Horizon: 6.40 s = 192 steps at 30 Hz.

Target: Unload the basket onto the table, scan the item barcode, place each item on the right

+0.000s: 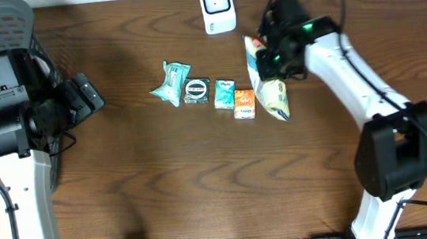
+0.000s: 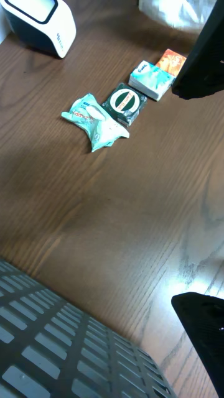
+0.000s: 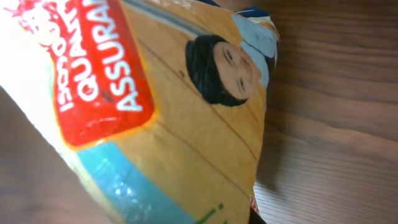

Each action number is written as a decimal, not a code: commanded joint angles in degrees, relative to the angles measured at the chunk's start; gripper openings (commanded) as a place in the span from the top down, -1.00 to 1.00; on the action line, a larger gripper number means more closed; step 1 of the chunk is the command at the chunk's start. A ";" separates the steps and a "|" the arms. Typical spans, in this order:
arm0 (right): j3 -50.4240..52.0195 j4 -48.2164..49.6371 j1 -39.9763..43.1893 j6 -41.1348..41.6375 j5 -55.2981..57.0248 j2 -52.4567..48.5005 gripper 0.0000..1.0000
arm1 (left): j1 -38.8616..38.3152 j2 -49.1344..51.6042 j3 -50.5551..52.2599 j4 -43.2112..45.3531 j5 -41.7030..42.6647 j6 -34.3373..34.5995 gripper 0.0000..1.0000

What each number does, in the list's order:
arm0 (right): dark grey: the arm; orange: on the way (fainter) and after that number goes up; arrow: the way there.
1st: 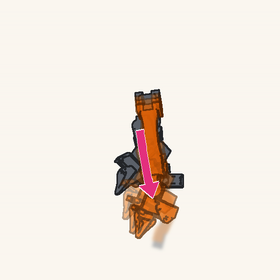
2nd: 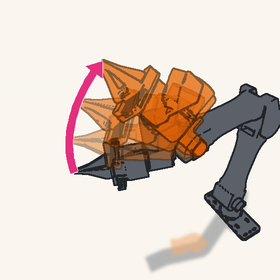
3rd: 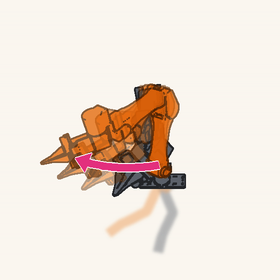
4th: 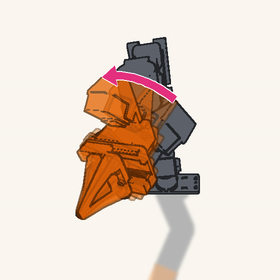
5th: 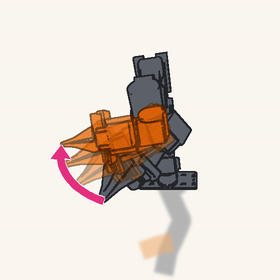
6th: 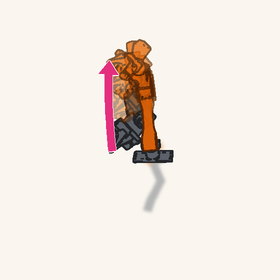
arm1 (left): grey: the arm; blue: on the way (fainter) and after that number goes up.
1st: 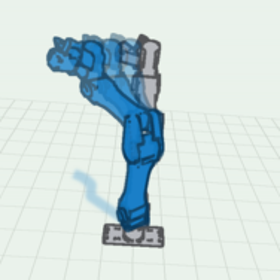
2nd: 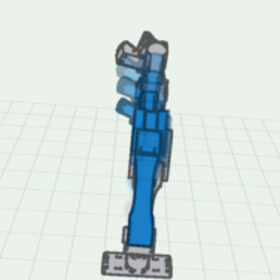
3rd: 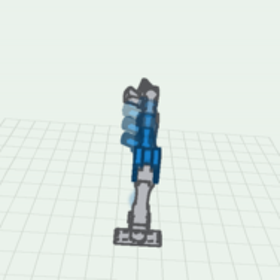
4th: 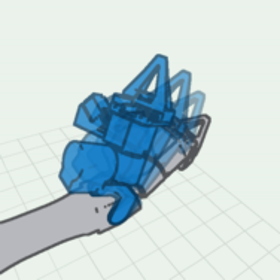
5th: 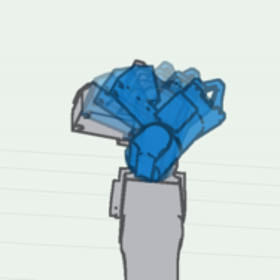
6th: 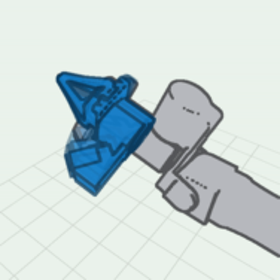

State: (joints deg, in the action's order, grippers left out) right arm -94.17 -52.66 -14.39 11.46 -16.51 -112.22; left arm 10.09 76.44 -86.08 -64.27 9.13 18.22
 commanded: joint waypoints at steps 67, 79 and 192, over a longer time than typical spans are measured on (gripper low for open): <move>17.09 6.69 15.61 6.45 15.63 12.48 0.11 | 0.24 0.17 -1.25 -0.20 0.31 0.07 -0.96; 17.09 5.53 12.57 5.64 9.66 19.96 -0.74 | 0.24 0.17 -1.25 -0.20 0.31 0.07 -0.95; 7.72 3.76 -0.11 6.05 27.50 -2.93 -0.28 | 0.24 0.17 -1.25 -0.20 0.31 0.07 -0.95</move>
State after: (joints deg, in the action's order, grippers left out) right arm -89.73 -50.83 -14.74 17.37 10.13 -114.74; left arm 10.09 76.47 -86.08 -64.27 9.10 18.22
